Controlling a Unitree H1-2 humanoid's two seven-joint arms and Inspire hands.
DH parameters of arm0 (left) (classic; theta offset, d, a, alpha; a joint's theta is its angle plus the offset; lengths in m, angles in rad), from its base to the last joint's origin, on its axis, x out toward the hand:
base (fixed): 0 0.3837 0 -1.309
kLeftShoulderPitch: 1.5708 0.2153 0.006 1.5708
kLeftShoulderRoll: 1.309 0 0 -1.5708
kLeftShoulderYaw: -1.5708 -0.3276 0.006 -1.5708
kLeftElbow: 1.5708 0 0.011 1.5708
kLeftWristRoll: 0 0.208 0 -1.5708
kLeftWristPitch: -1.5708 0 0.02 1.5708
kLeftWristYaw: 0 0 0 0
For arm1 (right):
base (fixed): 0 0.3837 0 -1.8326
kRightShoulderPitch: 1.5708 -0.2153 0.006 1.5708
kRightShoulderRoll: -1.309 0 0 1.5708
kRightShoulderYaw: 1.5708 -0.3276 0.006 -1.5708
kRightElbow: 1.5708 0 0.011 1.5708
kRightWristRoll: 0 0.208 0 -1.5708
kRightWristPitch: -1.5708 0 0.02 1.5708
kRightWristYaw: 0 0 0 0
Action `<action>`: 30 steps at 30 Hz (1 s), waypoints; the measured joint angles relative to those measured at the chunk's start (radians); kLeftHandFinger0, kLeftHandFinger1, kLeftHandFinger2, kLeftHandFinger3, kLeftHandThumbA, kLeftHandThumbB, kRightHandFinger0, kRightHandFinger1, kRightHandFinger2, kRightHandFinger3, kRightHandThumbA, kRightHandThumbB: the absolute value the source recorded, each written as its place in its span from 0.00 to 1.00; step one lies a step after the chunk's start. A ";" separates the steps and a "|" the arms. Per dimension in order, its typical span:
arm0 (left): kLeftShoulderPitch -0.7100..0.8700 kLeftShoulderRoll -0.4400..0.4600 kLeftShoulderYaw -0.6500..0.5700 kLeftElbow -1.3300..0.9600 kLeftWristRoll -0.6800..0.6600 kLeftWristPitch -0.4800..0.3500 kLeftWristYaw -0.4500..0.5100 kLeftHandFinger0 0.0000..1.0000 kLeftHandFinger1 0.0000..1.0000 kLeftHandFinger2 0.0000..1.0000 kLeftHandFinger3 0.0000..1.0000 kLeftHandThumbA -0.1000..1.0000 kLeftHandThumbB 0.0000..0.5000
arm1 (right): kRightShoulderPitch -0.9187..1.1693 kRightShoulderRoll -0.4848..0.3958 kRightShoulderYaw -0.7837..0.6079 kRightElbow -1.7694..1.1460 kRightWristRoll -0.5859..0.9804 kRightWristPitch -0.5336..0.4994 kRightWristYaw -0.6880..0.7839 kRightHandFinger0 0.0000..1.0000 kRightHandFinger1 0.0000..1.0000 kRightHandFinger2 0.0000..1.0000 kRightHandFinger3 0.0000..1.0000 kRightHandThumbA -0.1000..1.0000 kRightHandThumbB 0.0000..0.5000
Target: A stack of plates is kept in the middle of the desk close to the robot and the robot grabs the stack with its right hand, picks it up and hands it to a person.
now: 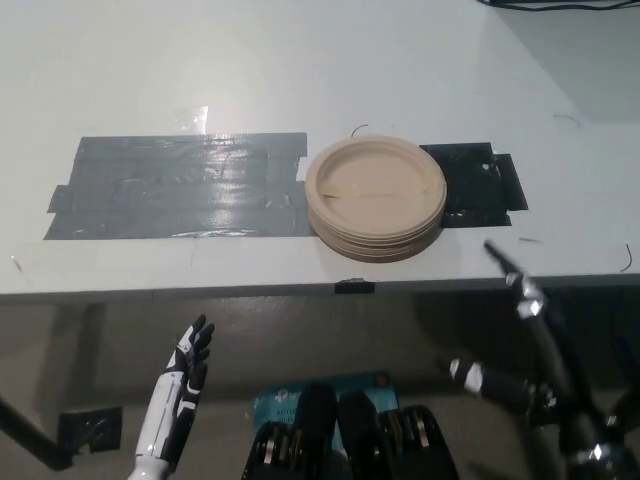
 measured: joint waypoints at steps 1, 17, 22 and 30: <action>-0.001 0.000 0.000 0.001 0.000 -0.002 0.000 1.00 1.00 1.00 1.00 1.00 0.70 | -0.028 -0.013 -0.007 0.000 -0.014 0.000 0.000 1.00 1.00 1.00 1.00 1.00 0.70; -0.017 0.003 0.002 0.007 0.007 -0.030 0.001 1.00 1.00 1.00 1.00 1.00 0.68 | -0.362 -0.156 0.052 0.213 -0.196 0.038 0.062 1.00 1.00 1.00 1.00 1.00 0.88; -0.018 0.003 0.002 0.007 0.008 -0.031 0.001 1.00 1.00 1.00 1.00 1.00 0.68 | -0.420 -0.173 0.105 0.292 -0.255 0.037 0.069 1.00 1.00 1.00 1.00 1.00 0.88; -0.018 0.004 0.002 0.006 0.008 -0.031 0.001 1.00 1.00 1.00 1.00 1.00 0.69 | -0.465 -0.175 0.193 0.371 -0.340 0.035 0.069 1.00 1.00 1.00 1.00 1.00 0.96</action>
